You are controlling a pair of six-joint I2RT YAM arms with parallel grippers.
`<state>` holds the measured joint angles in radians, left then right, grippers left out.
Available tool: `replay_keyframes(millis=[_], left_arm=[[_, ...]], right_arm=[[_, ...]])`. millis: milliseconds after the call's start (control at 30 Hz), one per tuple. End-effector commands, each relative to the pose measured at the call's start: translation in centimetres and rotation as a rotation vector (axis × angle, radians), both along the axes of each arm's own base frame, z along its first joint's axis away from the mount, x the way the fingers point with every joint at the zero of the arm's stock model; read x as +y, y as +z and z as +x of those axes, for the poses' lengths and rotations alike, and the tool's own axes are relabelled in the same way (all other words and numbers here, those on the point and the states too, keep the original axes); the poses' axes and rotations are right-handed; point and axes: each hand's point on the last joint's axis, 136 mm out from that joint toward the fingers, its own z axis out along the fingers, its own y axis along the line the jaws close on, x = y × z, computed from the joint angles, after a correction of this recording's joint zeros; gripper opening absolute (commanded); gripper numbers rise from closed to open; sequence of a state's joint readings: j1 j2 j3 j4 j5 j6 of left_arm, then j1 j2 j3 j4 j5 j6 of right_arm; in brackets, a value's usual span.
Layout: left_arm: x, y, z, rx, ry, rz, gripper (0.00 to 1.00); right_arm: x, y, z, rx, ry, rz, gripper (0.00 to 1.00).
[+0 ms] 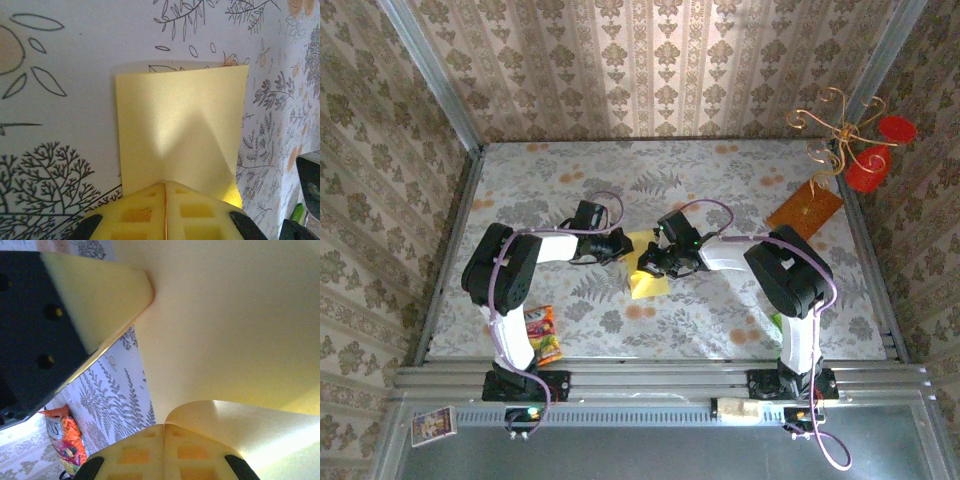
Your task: Fold a paper plane with a square sheet of paper (pick it up from the middle)
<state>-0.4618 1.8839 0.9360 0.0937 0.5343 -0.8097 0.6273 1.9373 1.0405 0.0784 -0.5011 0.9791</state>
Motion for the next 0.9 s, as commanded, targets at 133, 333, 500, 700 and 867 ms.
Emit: replay_keyframes(millis=[133, 333, 500, 700, 867], left_arm=[[1.45, -3.33, -2.31, 0.104, -0.007, 0.079, 0.09], [1.43, -3.28, -2.33, 0.105, -0.007, 0.077, 0.08], [1.39, -3.28, -2.31, 0.105, -0.007, 0.076, 0.08], [1.37, -3.32, -2.31, 0.108, -0.008, 0.076, 0.08], [1.37, -3.26, -2.22, 0.105, -0.006, 0.076, 0.08]], right_arm=[[0.14, -0.56, 0.38, -0.003, -0.002, -0.018, 0.05], [0.34, -0.6, 0.54, -0.003, -0.005, -0.007, 0.05], [0.54, -0.7, 0.59, -0.003, -0.002, 0.002, 0.05], [0.8, -0.4, 0.81, -0.015, -0.002, 0.02, 0.05], [0.51, -1.06, 0.81, -0.001, -0.014, 0.001, 0.05]])
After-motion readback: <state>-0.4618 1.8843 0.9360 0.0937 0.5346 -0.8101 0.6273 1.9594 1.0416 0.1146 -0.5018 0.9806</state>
